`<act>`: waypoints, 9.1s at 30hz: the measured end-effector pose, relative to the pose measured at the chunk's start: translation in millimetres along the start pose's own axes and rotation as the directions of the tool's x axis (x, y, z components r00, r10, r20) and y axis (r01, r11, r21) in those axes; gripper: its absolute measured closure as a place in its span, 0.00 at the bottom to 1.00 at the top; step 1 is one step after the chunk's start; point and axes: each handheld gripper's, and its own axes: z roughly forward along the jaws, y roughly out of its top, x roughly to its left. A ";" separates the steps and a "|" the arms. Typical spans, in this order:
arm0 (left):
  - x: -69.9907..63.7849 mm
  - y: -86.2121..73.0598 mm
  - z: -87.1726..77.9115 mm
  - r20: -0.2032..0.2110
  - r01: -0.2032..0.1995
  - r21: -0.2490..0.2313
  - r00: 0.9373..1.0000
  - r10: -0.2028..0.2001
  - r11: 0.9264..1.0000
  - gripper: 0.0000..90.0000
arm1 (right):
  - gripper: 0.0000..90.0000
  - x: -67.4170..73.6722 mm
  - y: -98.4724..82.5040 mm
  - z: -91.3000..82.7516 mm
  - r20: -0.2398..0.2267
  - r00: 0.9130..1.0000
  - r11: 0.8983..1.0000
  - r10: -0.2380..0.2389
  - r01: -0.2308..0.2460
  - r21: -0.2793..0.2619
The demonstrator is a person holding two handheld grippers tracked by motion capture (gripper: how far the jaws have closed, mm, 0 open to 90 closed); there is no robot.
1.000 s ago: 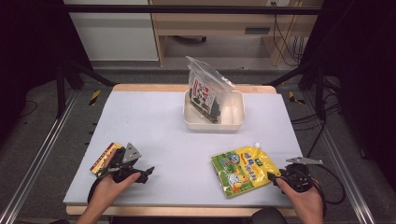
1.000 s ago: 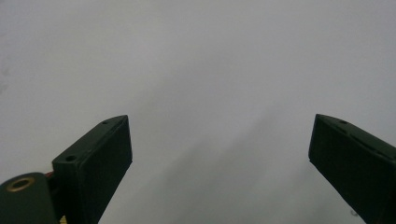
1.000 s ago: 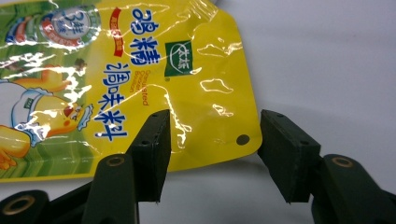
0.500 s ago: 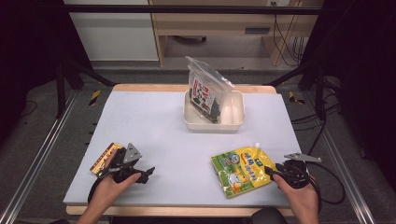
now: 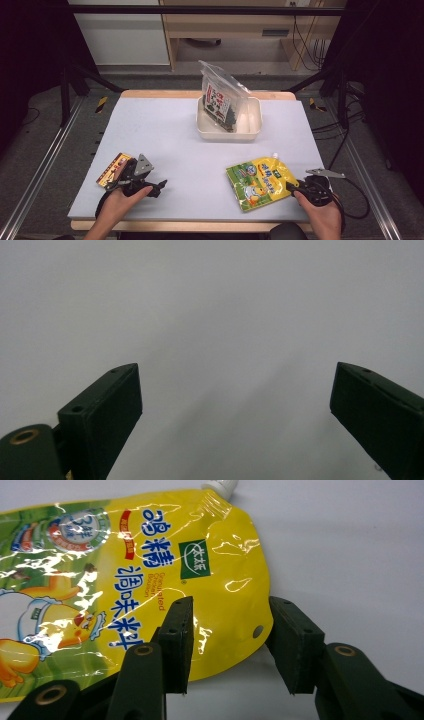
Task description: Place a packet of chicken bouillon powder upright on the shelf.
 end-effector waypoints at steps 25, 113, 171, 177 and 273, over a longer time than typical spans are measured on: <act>3.8 -0.6 -4.6 0.004 0.017 -0.015 1.000 -0.017 1.000 0.08 | 1.00 28.9 80.9 -6.0 -0.025 0.986 0.979 -0.162 0.158 -0.127; 17.9 136.2 -22.9 0.306 -0.209 -0.063 0.927 0.219 0.976 0.50 | 1.00 220.9 178.4 -30.9 -0.315 0.524 0.608 -0.791 0.732 -0.309; -11.0 180.9 -37.5 0.312 -0.507 -0.005 0.819 0.483 0.862 0.78 | 0.61 204.2 177.4 6.8 -0.342 0.465 0.533 -0.817 0.835 -0.139; -11.6 180.2 -38.1 0.313 -0.514 -0.010 0.813 0.491 0.858 0.78 | 0.79 208.0 176.2 18.0 -0.371 0.449 0.518 -0.813 0.849 -0.107; -7.6 -6.9 -19.6 -0.017 0.016 -0.028 1.000 -0.017 0.999 0.09 | 1.00 108.2 323.0 -17.2 0.035 0.989 0.988 -0.143 0.145 -0.046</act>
